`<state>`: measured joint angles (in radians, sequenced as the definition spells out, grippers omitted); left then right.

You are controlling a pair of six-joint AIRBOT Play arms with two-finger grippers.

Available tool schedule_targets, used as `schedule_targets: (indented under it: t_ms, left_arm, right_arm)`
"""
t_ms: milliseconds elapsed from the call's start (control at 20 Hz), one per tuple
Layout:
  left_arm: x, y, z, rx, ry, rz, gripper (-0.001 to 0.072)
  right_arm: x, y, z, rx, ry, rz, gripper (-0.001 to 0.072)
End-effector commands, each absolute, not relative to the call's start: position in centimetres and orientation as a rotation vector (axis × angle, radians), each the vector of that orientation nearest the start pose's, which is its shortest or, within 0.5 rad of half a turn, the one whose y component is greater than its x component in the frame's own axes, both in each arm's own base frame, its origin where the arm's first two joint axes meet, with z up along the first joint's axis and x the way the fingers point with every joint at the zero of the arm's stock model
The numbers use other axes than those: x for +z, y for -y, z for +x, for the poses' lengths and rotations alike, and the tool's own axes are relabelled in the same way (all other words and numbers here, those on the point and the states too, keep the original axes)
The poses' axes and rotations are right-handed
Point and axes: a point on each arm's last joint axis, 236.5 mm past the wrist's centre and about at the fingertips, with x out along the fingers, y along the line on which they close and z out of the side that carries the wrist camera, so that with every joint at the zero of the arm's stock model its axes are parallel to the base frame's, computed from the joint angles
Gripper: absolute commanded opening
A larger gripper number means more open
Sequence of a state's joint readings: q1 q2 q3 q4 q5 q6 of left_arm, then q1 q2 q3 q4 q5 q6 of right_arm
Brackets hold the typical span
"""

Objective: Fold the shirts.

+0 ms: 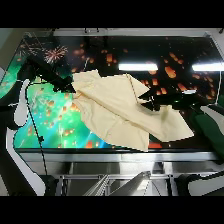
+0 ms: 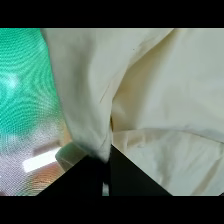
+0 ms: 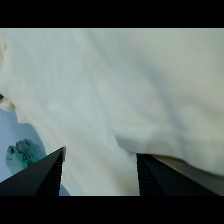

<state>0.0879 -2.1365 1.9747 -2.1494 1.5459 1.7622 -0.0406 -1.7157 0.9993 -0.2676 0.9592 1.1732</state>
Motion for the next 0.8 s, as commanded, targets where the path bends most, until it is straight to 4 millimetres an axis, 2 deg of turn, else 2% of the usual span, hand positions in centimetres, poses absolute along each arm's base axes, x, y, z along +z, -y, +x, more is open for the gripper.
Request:
schedule_targets:
  t_ms: [0, 100, 150, 300, 400, 450, 500, 550, 600, 700, 750]
  left_arm:
    - [-8.7, 8.7, 48.8, -0.503, -1.579, -0.429, 0.0022]
    - [-8.7, 8.7, 48.8, -0.503, -1.579, -0.429, 0.0022]
    - [-8.7, 8.7, 48.8, -0.503, -1.579, -0.429, 0.0022]
    - [-8.7, 8.7, 49.0, -0.501, -1.572, -0.431, 0.0022]
    - [-8.1, 9.5, 49.2, -0.532, -1.556, -0.460, 0.0022]
    - [-7.1, 10.3, 49.6, -0.573, -1.527, -0.507, 0.0021]
    - [-5.1, 10.9, 50.4, -0.622, -1.479, -0.558, 0.0018]
    - [-2.2, 11.6, 51.3, -0.678, -1.411, -0.593, 0.0017]
    - [1.7, 11.6, 52.2, -0.717, -1.316, -0.602, 0.0017]
    - [10.2, 11.6, 52.5, -0.801, -1.091, -0.532, 0.0017]
    - [15.4, 11.8, 51.4, -0.847, -0.957, -0.488, 0.0017]
  right_arm:
    - [-9.0, -17.1, 44.7, 0.377, -1.228, 1.155, 0.0446]
    - [-9.1, -16.6, 45.4, 0.351, -1.204, 1.148, 0.0436]
    - [-9.1, -16.5, 45.7, 0.346, -1.195, 1.145, 0.0387]
    - [-8.4, -16.7, 46.9, 0.369, -1.161, 1.136, 0.0045]
    - [-6.4, -16.9, 48.8, 0.419, -1.072, 1.163, 0.0016]
    - [-4.1, -16.6, 50.1, 0.474, -0.990, 1.176, 0.0015]
    - [-1.0, -15.9, 51.3, 0.536, -0.896, 1.185, 0.0015]
    - [3.5, -14.6, 52.2, 0.605, -0.769, 1.171, 0.0015]
    - [8.0, -13.1, 52.2, 0.647, -0.656, 1.119, 0.0014]
    - [18.1, -10.0, 49.5, 0.694, -0.450, 0.924, 0.0015]
    - [22.9, -9.1, 47.2, 0.700, -0.361, 0.823, 0.0015]
